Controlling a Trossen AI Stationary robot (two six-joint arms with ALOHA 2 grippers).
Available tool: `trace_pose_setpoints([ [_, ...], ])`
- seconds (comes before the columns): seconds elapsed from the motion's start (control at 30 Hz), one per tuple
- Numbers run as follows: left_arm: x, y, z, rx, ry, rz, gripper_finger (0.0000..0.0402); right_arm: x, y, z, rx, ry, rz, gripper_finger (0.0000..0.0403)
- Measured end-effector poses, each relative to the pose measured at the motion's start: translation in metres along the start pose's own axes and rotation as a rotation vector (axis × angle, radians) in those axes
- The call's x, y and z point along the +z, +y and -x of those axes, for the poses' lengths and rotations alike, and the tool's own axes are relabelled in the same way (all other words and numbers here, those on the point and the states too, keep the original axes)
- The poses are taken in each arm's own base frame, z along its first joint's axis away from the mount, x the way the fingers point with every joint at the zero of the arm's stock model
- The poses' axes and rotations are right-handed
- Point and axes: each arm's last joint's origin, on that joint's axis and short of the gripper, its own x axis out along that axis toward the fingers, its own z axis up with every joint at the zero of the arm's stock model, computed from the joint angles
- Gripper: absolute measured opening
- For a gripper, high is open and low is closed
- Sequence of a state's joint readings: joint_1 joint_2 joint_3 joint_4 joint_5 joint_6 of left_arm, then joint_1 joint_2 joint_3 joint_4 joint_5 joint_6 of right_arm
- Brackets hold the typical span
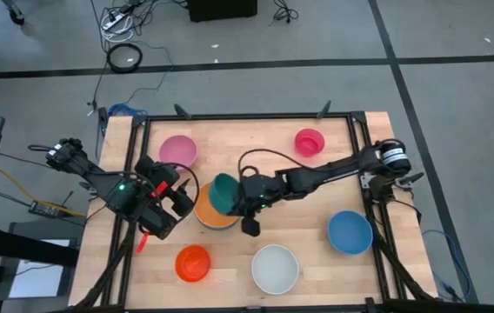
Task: Nest bowls inside each other
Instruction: Stack the green bowl on top of the orange bowl, then stack the white bowl on top of the green bowl
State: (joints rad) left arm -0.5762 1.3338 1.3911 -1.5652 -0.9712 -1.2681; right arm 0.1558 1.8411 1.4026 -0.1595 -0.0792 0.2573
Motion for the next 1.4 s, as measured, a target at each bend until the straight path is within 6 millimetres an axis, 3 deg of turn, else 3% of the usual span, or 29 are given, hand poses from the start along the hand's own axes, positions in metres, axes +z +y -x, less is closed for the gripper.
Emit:
trace_pose_setpoints([
  [0.13,0.0,0.0,0.0,0.0,0.0,-0.001,0.025,-0.006,-0.002,-0.009,-0.005,0.027,0.005,0.0],
  [0.47,0.0,0.0,0.0,0.0,0.001,0.0,0.025,-0.006,-0.003,-0.008,-0.006,0.027,0.027,0.0008],
  [0.97,0.0,0.0,0.0,-0.001,0.003,0.0,0.025,-0.006,0.0,-0.007,0.018,0.03,-0.004,0.0101],
  [1.27,0.0,0.0,0.0,-0.001,0.003,0.001,0.025,-0.01,0.02,-0.001,0.055,0.06,0.013,0.0109],
  [1.4,0.0,0.0,0.0,-0.002,0.003,0.002,0.025,-0.009,0.031,0.016,0.043,0.087,0.011,0.0105],
])
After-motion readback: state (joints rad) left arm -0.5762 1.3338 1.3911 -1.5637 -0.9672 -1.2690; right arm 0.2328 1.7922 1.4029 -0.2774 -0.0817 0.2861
